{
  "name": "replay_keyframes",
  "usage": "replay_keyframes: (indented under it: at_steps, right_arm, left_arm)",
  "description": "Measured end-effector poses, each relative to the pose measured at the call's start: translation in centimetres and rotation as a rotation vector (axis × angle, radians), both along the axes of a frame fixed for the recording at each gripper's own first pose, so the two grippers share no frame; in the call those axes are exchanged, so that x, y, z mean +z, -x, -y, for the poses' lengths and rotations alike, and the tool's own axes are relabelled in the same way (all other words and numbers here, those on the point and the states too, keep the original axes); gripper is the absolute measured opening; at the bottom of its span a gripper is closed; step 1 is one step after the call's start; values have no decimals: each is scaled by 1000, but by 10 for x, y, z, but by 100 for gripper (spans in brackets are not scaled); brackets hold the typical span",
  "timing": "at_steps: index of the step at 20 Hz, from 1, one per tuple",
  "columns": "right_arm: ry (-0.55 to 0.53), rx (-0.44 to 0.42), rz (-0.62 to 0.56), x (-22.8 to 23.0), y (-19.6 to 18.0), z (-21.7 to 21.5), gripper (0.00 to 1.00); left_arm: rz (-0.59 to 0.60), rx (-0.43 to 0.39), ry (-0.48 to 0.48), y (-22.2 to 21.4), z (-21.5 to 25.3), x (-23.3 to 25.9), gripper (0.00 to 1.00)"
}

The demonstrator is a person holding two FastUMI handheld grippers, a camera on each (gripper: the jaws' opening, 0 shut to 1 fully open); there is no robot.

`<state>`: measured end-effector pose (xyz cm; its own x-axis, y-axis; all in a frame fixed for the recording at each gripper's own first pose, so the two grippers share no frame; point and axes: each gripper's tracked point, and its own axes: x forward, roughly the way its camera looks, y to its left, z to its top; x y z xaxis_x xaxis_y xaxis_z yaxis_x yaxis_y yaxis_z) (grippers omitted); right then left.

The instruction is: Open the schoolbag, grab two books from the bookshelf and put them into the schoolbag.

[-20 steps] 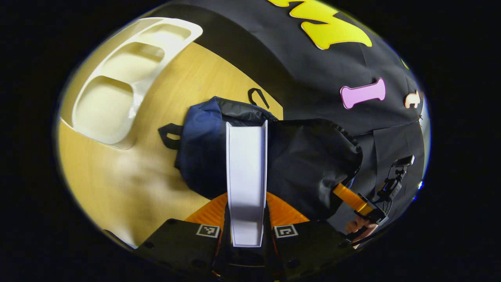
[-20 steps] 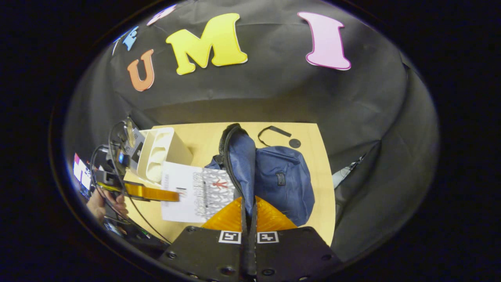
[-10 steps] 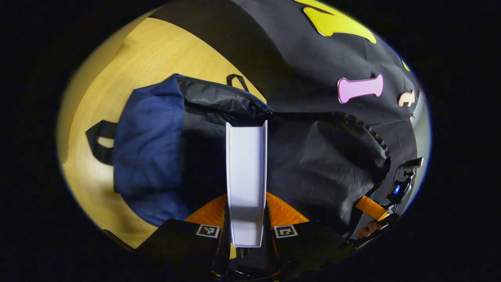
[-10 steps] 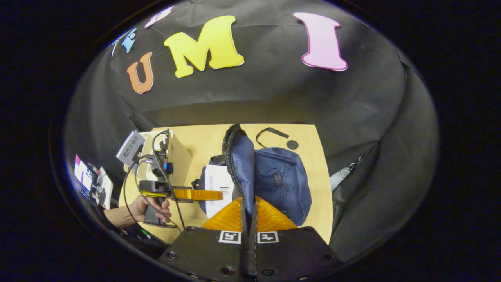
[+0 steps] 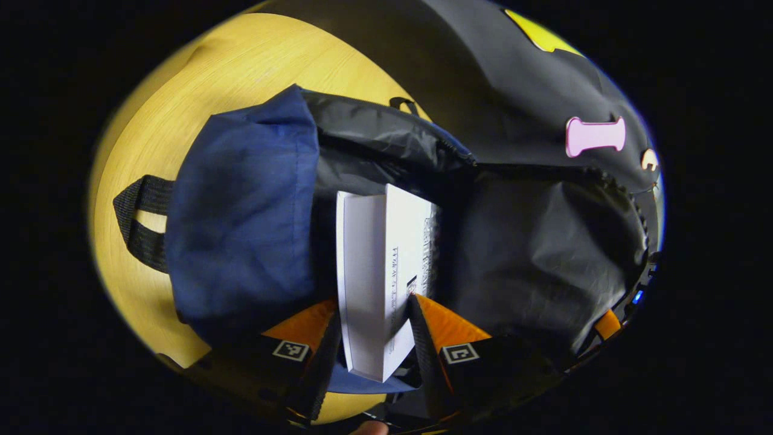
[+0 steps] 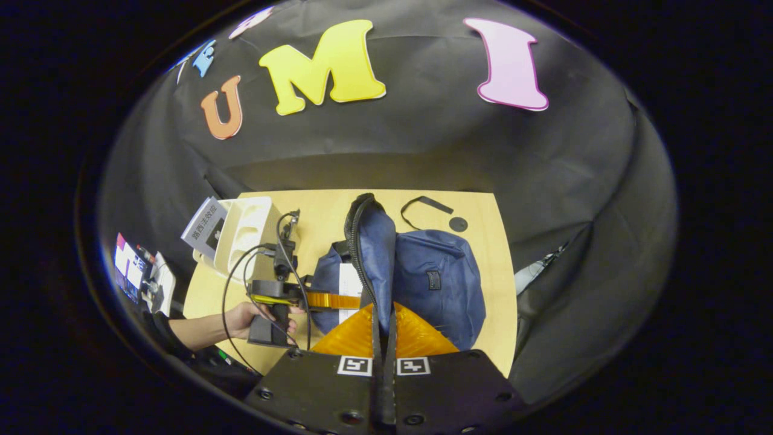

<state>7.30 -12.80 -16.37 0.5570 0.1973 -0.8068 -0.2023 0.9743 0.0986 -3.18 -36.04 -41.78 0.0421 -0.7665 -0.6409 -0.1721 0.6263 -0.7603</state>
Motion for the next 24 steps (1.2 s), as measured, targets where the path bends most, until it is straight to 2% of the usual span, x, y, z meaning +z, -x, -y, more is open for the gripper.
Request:
replay_keyframes:
  at_steps: [2, 3, 4, 7, 15, 18, 20, 21, 24]
  right_arm:
    - [-1, 6, -8, -4, 0, -3, 0]
    - [-2, 9, -12, -4, 1, -5, 0]
    - [-1, 12, -12, -3, 0, -8, 1]
    - [7, 19, -8, -5, 1, -12, 0]
    - [41, 37, 7, -11, 6, -25, 0]
    - [41, 47, 8, -14, 10, -35, 1]
    - [42, 54, 8, -16, 12, -41, 1]
    - [44, 58, 10, -17, 13, -44, 1]
    - [52, 68, 12, -21, 14, -51, 0]
  left_arm:
    - [21, -51, -94, 3, -12, -9, 74]
    - [40, -69, -147, 1, -17, -10, 88]
    - [72, -81, -208, -4, -25, -6, 79]
    - [224, -128, -392, -21, -55, 6, 83]
    - [656, -116, -752, -65, -144, 111, 82]
    - [799, -109, -854, -73, -182, 159, 82]
    - [868, -80, -899, -78, -212, 197, 91]
    - [882, -55, -903, -79, -225, 215, 98]
    - [916, 31, -900, -84, -263, 253, 99]
